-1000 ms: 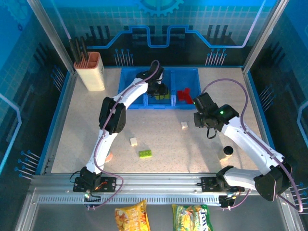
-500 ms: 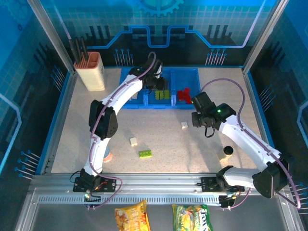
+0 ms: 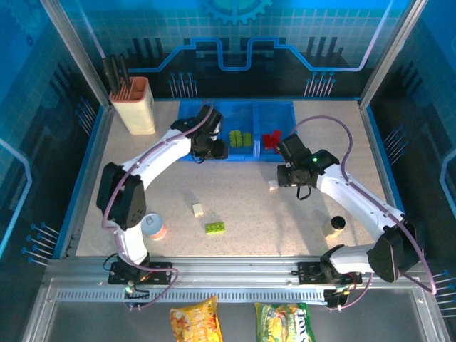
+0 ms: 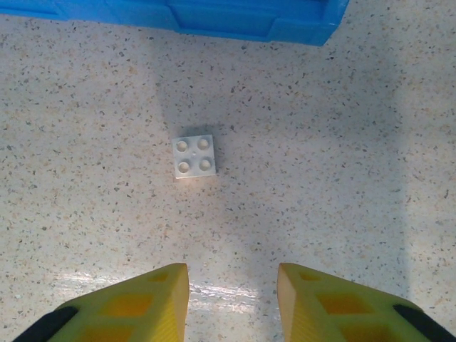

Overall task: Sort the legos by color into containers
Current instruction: Pick up the lego from the middle-left of the table.

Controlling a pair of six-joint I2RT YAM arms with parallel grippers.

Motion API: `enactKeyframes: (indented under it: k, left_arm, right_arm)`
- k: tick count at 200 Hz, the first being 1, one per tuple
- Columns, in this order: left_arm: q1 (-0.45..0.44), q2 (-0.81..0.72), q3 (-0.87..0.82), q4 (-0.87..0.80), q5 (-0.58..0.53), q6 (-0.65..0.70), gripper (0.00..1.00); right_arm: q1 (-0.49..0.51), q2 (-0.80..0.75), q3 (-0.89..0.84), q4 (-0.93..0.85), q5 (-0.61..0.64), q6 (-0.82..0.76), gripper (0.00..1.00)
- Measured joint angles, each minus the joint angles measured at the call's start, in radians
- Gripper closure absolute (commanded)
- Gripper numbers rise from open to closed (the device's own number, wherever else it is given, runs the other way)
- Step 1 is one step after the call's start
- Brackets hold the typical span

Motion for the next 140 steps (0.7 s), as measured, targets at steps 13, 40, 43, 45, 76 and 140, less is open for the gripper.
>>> enactKeyframes:
  k: [13,40,43,45,76,140]
  left_arm:
    - [0.000,-0.051,-0.063,0.002,-0.010,-0.011,0.55]
    - [0.000,-0.146,-0.187,0.006,-0.029,-0.043,0.55]
    - [0.000,-0.156,-0.204,0.008,-0.031,-0.047,0.55]
    - [0.000,-0.163,-0.213,0.008,-0.032,-0.050,0.55]
    - [-0.010,-0.233,-0.340,0.008,-0.053,-0.097,0.54]
    - [-0.116,-0.261,-0.517,0.015,-0.104,-0.231,0.49]
  right_arm:
    - [0.000,0.007,0.000,0.006,-0.005,0.000,0.62]
    - [0.000,0.027,0.000,0.015,-0.013,-0.004,0.62]
    - [0.000,0.029,0.000,0.016,-0.014,-0.004,0.62]
    - [0.000,0.031,0.000,0.017,-0.014,-0.005,0.62]
    - [0.002,0.054,0.000,0.025,-0.023,-0.013,0.62]
    - [0.002,0.065,0.000,0.039,-0.030,-0.023,0.62]
